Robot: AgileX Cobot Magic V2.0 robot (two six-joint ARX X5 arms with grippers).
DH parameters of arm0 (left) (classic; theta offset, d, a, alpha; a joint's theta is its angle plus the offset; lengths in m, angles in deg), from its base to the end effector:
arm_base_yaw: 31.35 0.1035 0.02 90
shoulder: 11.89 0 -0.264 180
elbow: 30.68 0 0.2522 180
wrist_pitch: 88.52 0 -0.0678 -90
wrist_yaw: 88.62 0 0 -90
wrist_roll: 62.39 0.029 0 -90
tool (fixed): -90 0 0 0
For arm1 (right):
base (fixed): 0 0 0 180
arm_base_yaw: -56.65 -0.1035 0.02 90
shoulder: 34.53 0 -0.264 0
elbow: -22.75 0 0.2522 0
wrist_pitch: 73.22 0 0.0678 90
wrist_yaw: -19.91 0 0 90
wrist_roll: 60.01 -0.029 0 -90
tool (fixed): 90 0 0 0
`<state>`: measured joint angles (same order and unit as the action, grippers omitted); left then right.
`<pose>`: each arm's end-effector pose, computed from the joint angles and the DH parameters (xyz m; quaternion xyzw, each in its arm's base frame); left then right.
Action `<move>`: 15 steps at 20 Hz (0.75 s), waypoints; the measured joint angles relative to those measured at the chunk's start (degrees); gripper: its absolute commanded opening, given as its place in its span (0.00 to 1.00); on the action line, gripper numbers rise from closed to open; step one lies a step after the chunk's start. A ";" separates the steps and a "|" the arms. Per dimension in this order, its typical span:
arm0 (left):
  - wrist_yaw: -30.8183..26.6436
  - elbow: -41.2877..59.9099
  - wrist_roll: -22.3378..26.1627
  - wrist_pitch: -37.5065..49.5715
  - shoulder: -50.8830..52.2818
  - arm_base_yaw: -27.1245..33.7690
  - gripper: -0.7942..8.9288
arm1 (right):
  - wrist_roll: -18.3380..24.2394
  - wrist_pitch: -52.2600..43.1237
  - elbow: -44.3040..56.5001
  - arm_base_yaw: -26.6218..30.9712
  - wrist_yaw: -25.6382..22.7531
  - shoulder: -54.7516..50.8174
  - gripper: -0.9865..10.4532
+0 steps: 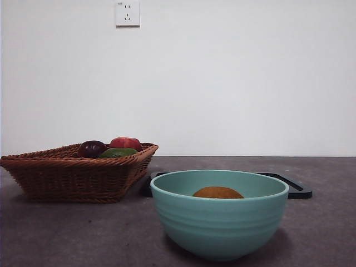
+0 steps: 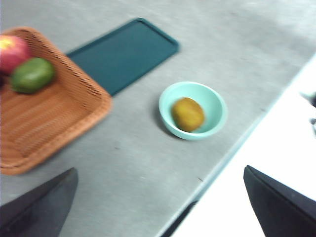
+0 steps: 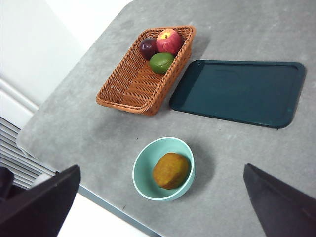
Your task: Pick up the wifruite, put it on the bowl, pick up the plate, put it on desk
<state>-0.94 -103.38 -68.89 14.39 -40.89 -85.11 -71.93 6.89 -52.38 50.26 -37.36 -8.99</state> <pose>0.0318 -0.0414 0.3525 0.0859 0.2767 -0.4006 0.8692 0.0228 0.0183 0.3625 0.1540 0.2884 0.2946 0.8979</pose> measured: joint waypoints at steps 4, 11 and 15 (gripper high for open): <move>3.41 1.16 -0.87 0.74 4.26 0.00 0.63 | -1.99 0.00 0.00 0.00 0.02 1.51 0.61; 9.84 1.16 -3.72 2.71 4.96 0.00 0.63 | -1.84 -0.17 0.00 -1.75 0.24 13.75 0.61; 9.84 1.16 -4.55 2.80 4.96 0.00 0.63 | -1.07 -1.40 -0.44 -7.34 -2.93 22.25 0.60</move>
<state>8.89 -102.22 -73.43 17.18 -35.92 -85.11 -73.00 5.49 -52.82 42.91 -40.28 13.26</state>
